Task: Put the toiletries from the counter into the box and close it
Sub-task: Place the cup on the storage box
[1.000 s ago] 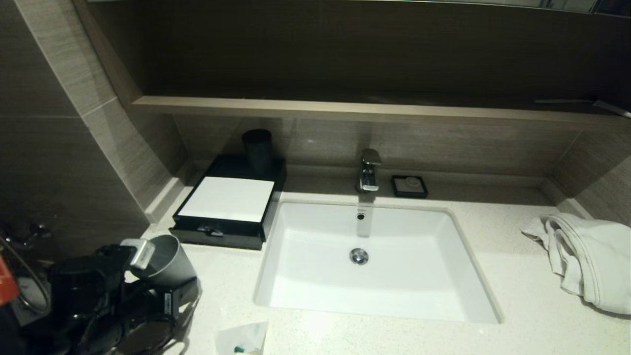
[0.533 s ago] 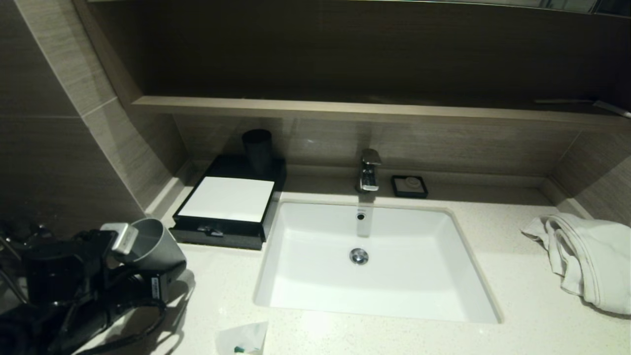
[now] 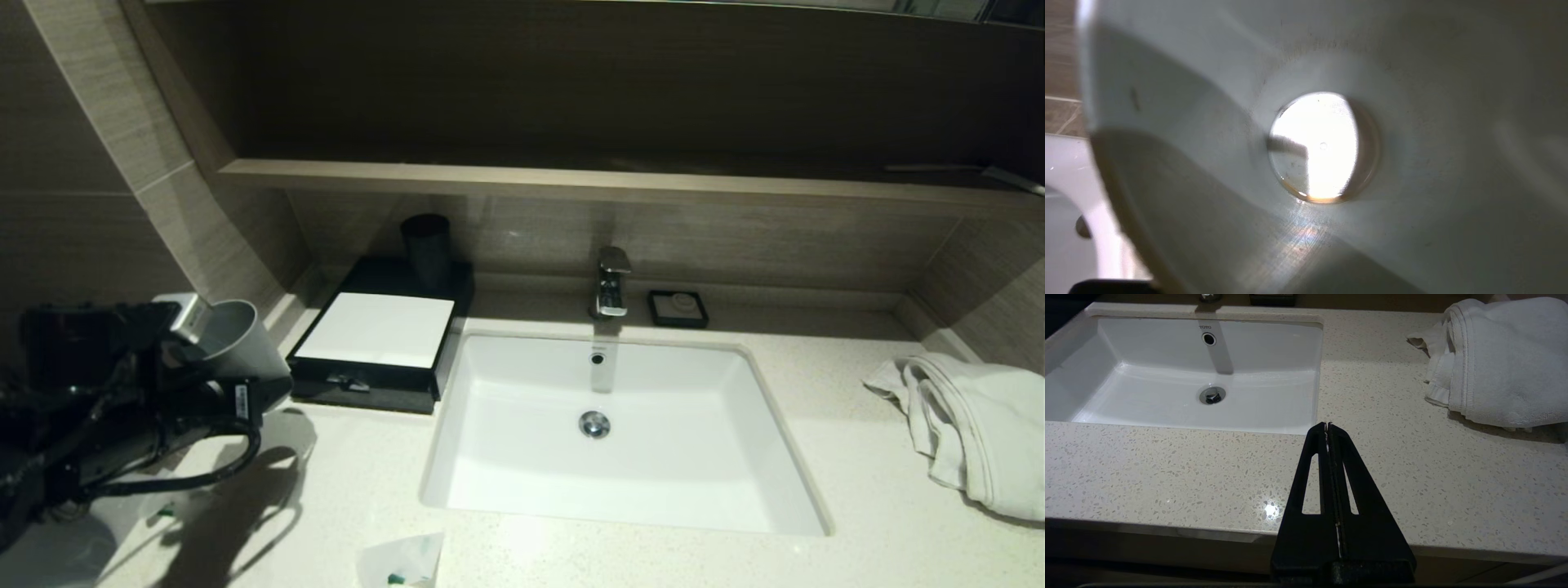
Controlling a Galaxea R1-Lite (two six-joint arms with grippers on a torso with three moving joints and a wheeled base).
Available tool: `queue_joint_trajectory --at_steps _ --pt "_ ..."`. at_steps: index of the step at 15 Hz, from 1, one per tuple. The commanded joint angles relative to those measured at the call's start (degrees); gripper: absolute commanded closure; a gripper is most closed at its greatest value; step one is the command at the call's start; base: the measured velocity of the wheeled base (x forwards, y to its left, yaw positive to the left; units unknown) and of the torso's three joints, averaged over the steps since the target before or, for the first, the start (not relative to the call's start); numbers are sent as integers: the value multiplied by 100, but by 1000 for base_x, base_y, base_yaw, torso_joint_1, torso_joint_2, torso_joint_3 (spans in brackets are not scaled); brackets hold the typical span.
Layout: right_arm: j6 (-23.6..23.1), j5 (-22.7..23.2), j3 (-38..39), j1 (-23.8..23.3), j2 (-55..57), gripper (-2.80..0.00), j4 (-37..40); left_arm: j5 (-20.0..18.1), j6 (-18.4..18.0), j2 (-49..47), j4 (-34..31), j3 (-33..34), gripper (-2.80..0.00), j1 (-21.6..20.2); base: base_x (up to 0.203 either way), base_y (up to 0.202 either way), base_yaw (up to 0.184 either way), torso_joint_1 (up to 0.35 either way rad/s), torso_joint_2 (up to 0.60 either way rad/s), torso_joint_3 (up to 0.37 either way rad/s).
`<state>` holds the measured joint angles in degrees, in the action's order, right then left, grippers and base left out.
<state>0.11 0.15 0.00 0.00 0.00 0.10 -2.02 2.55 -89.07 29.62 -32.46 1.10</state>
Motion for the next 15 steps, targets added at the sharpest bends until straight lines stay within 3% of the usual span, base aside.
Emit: queue_joint_trajectory --at_steps 1,5,15 --pt "-3 2 0 0 0 0 -1 -16 16 165 -969 -659 0 -4 0 0 0 0 0 0" --pt "-3 2 0 0 0 0 -1 -47 26 50 -1857 -1246 0 11 0 0 0 0 0 0" --pt "-3 2 0 0 0 0 -1 -10 35 -622 -2010 -1950 0 118 0 0 0 0 0 0"
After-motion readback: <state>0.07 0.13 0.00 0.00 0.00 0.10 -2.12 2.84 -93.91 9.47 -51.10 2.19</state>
